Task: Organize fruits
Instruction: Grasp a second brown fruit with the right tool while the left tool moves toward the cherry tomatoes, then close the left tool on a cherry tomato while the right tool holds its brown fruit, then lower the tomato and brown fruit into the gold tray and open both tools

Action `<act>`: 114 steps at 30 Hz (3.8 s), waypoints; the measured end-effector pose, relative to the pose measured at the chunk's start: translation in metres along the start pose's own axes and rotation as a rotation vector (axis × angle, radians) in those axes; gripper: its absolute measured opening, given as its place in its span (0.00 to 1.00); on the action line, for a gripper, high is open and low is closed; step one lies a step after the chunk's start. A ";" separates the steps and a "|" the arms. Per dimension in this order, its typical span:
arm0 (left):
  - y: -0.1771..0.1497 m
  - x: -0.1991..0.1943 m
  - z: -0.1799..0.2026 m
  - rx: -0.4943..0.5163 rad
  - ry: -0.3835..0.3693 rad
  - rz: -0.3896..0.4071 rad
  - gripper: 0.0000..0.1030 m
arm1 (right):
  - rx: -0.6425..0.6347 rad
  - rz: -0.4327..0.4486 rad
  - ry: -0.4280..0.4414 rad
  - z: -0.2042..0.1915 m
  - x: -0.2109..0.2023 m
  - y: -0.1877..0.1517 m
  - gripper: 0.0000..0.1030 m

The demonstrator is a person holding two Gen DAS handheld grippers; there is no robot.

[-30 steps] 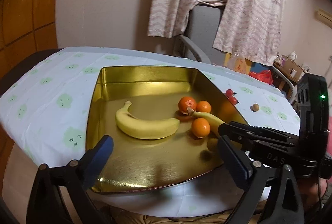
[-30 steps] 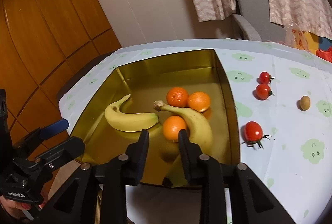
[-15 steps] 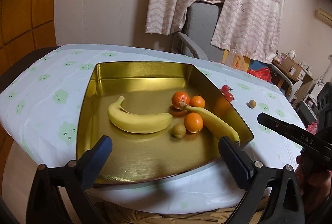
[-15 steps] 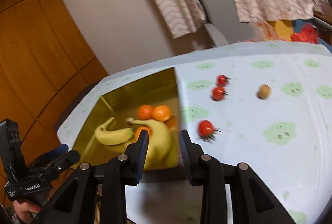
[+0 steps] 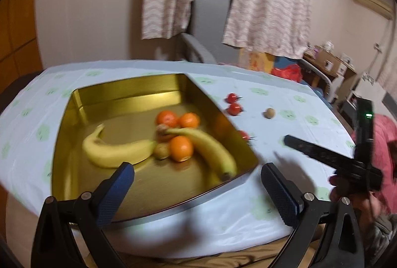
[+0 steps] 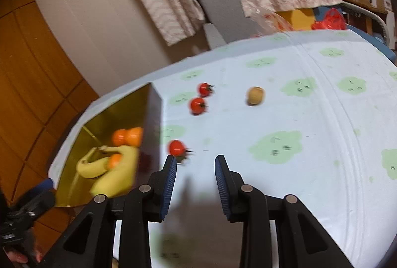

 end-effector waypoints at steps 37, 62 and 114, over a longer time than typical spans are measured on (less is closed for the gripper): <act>0.085 0.081 0.096 0.146 -0.025 -0.081 1.00 | -0.011 -0.032 -0.102 0.077 0.071 0.073 0.27; 0.109 0.257 0.144 0.327 0.064 -0.390 0.49 | 0.204 0.067 0.023 0.116 0.043 0.053 0.27; 0.056 0.058 -0.023 -0.111 -0.006 -0.097 0.31 | 0.070 0.080 -0.002 0.062 0.008 0.017 0.27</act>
Point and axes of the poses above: each gripper's, at about its wrist camera, not at the fingertips, and x roughly the way its jaws point, z to its right, y to its top, the point moved 2 cm from there along x, roughly the way its jaws point, and after that the axes turned 6 degrees about y, right-handed, at the moved point
